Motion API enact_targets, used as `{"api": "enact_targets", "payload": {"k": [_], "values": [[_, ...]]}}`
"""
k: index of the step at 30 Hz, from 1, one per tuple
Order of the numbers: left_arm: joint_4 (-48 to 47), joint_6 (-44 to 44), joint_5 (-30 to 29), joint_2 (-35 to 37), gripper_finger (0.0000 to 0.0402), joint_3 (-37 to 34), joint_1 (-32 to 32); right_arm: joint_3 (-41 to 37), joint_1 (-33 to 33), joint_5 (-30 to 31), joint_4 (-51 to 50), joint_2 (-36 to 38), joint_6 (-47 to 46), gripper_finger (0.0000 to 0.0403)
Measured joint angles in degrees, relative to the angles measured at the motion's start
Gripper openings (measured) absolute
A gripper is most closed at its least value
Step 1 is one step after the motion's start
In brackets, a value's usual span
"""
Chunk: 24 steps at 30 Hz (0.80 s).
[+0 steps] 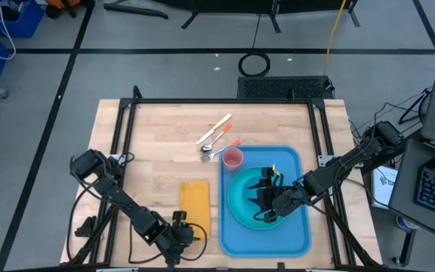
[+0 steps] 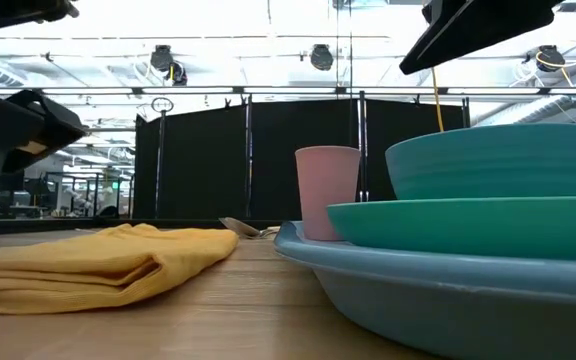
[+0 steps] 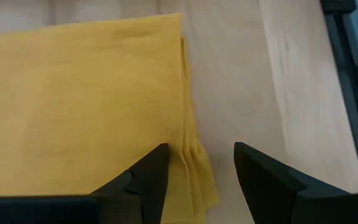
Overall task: Set up tray
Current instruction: Put the yellow table napkin on the blue tray to the bottom of the light blue plate
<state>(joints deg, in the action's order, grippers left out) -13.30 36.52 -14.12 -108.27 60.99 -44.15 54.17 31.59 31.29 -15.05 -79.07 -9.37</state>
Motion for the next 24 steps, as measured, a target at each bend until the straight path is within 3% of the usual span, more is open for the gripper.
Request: {"api": "enact_targets", "payload": {"k": [5,13,21,24], "values": [[-0.81,-0.59,-4.84,-0.42,0.0186,0.05,-0.66,0.02,0.00,0.00,0.02,-0.02,0.00,0.0164],[2.85,-0.87,-4.13,-5.27,0.0186,0.35,0.03,0.02,0.00,0.01,0.11,-0.02,0.02,0.0164],[3.09,-1.78,-4.24,-5.42,0.0185,0.28,0.16,0.02,0.00,0.07,0.22,-0.02,0.20,0.0164],[2.88,-1.70,-4.08,-5.44,0.0163,0.23,0.24,0.02,0.00,0.09,0.22,-0.02,0.20,0.0164]]}}
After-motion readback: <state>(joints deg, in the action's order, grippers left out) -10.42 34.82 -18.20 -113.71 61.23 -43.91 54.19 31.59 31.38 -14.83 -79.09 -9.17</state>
